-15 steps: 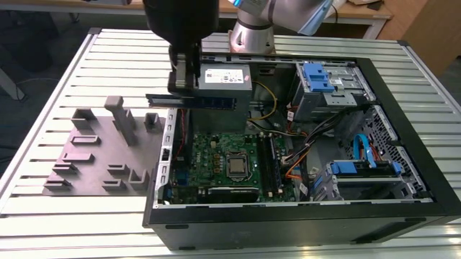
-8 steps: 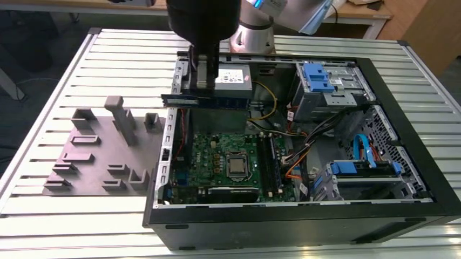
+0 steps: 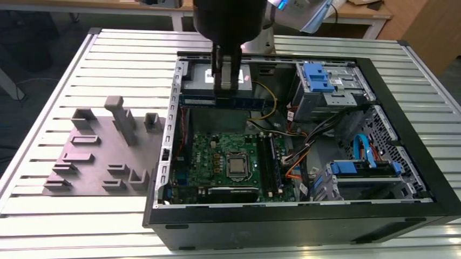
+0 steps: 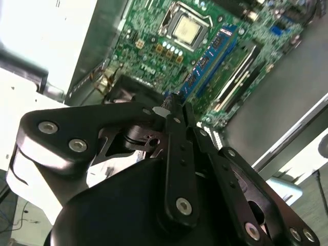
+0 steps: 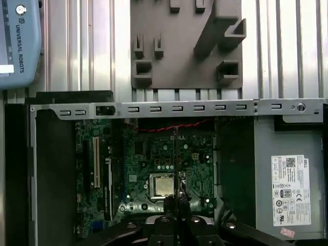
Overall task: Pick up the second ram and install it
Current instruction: 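Pick up the second ram and move it above second insertion slot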
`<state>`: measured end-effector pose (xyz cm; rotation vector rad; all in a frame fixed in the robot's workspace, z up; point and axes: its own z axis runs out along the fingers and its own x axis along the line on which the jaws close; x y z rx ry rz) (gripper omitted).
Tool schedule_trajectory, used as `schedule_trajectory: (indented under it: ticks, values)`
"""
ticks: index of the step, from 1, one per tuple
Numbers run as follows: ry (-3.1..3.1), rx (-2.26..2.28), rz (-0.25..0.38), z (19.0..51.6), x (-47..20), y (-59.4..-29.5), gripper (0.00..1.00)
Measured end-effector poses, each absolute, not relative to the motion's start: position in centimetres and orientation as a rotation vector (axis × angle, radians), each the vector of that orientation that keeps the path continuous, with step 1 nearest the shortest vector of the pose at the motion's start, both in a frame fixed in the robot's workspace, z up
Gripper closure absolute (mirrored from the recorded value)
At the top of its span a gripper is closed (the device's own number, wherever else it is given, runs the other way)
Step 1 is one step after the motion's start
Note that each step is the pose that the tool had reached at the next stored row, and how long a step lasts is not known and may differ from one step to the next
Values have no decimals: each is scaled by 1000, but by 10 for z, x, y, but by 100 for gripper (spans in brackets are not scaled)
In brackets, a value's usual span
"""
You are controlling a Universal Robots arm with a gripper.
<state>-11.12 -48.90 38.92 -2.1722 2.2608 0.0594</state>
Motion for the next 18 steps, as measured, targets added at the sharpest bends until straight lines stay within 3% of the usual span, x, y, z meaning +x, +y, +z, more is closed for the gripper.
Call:
schedule_trajectory:
  ticks: [18]
  values:
    - [2264,-2176,67,388,-47,-489,86]
